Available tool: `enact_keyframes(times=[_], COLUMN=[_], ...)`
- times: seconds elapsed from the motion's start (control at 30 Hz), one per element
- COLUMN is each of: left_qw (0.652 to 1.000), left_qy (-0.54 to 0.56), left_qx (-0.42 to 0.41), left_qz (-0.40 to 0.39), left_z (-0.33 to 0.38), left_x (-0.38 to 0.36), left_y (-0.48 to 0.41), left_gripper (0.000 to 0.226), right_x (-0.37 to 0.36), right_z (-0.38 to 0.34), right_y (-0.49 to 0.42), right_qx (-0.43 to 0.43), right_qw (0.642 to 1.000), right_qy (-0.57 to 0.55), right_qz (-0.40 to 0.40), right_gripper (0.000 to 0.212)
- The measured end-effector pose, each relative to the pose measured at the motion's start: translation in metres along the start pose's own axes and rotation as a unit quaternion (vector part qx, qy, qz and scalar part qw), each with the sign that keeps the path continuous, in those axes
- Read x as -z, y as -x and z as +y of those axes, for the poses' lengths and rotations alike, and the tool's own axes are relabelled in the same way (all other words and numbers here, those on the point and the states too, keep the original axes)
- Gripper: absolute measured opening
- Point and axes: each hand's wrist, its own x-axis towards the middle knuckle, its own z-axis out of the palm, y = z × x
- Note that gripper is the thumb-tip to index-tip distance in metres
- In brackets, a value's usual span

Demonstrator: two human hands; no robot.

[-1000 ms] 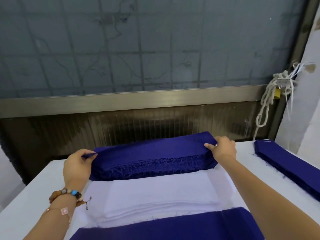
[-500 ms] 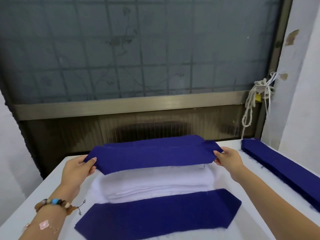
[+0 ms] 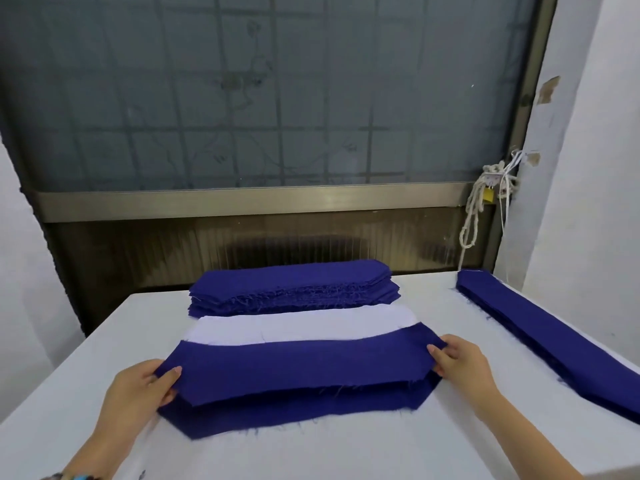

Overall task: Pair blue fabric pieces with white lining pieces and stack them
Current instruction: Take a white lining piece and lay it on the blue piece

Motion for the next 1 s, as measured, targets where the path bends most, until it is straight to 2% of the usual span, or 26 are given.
enact_keyframes(times=[0.2,0.37,0.6,0.77,1.0], left_qw=[0.995,0.988,0.995,0.996,0.997], left_qy=[-0.084,-0.132,-0.07,-0.058,-0.027], left_qx=[-0.042,-0.08,-0.065,-0.069,-0.072], left_qz=[0.013,0.007,0.004,0.015,0.026], left_z=[-0.026,-0.03,-0.034,-0.036,-0.039], left_x=[-0.005,-0.008,-0.007,-0.008,-0.008], left_y=[0.012,0.012,0.013,0.012,0.007], left_gripper=[0.019,0.018,0.01,0.014,0.026], right_x=[-0.01,-0.013,-0.012,-0.012,-0.015], right_z=[0.013,0.015,0.016,0.017,0.014], right_y=[0.008,0.008,0.006,0.007,0.008], right_qx=[0.068,0.08,0.07,0.065,0.074], right_qw=[0.991,0.987,0.991,0.99,0.991], right_qy=[0.117,0.136,0.113,0.125,0.115], right_qz=[0.001,0.012,0.02,0.013,-0.007], right_gripper=[0.011,0.012,0.02,0.016,0.032])
